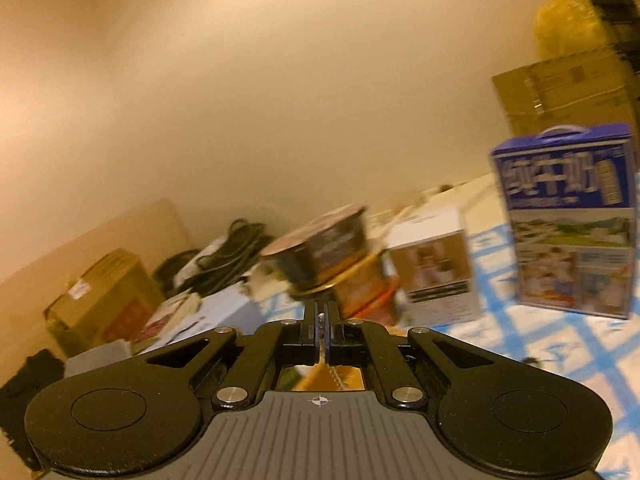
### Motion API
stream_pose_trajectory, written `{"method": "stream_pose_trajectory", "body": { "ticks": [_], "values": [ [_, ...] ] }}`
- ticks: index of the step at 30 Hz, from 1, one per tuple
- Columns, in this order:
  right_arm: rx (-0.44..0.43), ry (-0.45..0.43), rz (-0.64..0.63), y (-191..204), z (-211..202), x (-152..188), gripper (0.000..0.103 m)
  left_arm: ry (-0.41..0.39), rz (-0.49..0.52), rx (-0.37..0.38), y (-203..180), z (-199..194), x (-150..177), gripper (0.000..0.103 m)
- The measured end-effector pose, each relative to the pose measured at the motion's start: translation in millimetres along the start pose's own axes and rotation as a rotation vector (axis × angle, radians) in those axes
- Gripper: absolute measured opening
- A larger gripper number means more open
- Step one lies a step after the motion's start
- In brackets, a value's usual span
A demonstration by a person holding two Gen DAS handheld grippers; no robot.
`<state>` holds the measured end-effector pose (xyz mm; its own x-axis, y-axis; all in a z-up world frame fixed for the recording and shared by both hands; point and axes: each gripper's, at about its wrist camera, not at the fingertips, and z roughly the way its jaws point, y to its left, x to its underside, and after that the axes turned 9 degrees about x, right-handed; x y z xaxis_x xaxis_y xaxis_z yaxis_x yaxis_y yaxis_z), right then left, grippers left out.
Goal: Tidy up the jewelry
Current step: 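Lift the pearl necklace, lower it into the tray, open the right tool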
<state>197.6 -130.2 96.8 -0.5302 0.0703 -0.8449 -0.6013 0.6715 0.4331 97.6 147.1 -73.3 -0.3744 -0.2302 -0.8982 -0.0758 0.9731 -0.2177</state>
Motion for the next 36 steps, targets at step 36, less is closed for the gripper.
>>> {"method": "stream_pose_trajectory", "body": {
  "ticks": [36],
  "values": [
    [0.192,0.403,-0.044,-30.3,133.7,150.1,0.01,0.001,-0.011,0.006,0.3,-0.2,-0.3,0.007]
  ]
}}
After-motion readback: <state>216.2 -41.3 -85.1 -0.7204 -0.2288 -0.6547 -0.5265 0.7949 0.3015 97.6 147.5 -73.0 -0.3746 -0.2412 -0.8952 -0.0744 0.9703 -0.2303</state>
